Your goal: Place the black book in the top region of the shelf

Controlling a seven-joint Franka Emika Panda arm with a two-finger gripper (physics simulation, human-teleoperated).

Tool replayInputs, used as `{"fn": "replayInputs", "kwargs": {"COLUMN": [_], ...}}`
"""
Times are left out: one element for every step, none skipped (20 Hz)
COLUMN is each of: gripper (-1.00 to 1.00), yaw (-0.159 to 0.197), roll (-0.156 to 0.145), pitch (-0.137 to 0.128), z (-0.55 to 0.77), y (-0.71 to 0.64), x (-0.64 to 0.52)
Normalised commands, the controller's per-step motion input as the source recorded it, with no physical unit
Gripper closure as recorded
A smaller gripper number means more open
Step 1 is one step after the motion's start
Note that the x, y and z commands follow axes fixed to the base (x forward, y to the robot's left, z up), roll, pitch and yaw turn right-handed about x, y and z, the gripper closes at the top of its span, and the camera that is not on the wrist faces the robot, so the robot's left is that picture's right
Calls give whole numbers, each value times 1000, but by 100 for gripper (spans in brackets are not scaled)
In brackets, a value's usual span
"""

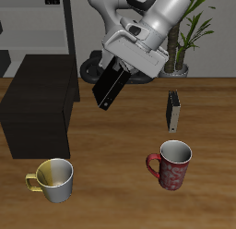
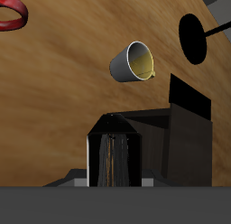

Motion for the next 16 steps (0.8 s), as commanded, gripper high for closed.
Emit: {"fn": "replayInputs", "kwargs": {"gripper": [100, 100, 100, 100, 100, 100, 100, 100, 100, 100, 100, 100, 100, 100, 100, 100], "yaw": [-104, -12, -35, -67, 12, -40, 50, -14, -34, 4, 34, -32, -10, 55, -16, -3], "roll": [-141, 2, -183, -108, 34, -112, -26, 0, -4, -132, 74, -68, 34, 50, -82, 57], "pitch": [30, 73, -92, 34, 119, 79, -58, 29, 126, -62, -17, 49, 21, 30, -65, 42], "z": [4, -80, 47, -142, -256, -194, -127, -76, -216, 7, -16, -107, -66, -177, 3, -112], "y": [39, 88, -117, 77, 97, 2, 72, 202, -15, 124, 175, 19, 229, 267, 174, 186], "x": [84, 244, 70, 110, 196, -30, -5, 129, 22, 30, 217, 6, -76, -71, -61, 95]}}
